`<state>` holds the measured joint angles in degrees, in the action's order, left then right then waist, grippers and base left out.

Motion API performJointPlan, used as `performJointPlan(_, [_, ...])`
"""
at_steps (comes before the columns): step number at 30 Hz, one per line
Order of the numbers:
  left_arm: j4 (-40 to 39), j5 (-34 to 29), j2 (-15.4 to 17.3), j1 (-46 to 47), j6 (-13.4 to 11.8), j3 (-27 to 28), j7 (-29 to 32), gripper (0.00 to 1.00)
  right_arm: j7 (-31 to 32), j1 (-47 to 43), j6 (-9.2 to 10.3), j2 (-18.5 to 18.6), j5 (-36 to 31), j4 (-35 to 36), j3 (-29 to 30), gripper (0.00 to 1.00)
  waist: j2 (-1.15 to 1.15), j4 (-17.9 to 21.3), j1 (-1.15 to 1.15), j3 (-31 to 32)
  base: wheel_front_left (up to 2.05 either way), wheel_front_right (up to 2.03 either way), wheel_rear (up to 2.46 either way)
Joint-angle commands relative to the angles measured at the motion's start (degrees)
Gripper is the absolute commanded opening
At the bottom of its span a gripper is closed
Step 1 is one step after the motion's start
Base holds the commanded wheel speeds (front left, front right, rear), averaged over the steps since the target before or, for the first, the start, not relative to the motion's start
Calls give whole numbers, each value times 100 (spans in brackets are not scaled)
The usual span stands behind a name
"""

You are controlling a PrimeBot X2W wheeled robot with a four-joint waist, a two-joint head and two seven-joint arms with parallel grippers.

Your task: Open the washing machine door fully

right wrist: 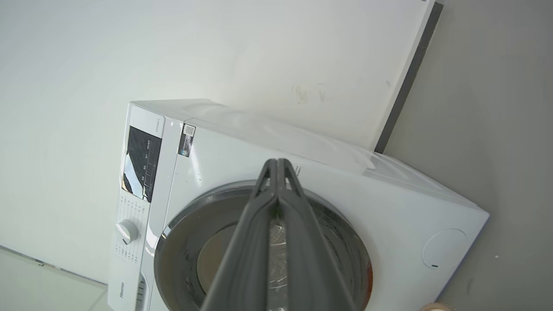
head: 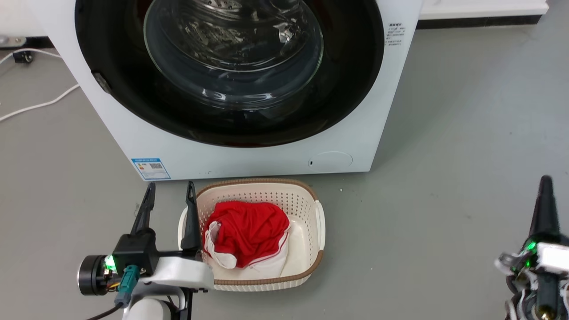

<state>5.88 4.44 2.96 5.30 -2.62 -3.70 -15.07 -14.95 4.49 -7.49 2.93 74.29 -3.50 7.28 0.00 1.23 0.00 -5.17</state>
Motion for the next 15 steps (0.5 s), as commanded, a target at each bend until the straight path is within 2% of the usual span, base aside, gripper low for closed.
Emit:
performJointPlan(1, [-29, 15, -4, 98, -39, 0, -16, 100, -14, 117, 0, -9, 115, 36, 39, 0, 0, -1, 0, -78, 0, 0, 0])
performJointPlan(3, [-80, 42, -6, 146, -66, 14, -16, 100, 47, 335, 0, -7, 945, 1, 169, 0, 0, 16, 0, -179, 0, 0, 0])
performJointPlan(7, [-167, 36, -7, 249, -97, 30, -16, 100, 407, 858, 0, 43, 2046, -234, 537, 0, 0, 59, 0, -395, 0, 0, 0])
performJointPlan(12, [-274, -27, -9, 446, -132, -2, -16, 100, 854, 1766, 0, 437, 2959, -823, 881, 0, 0, 63, 0, -723, 0, 0, 0])
performJointPlan(15, [-353, -56, -9, 575, -138, -38, -16, 100, 1066, 2356, 0, 823, 3201, -1261, 932, 0, 0, 40, 0, -935, 0, 0, 0])
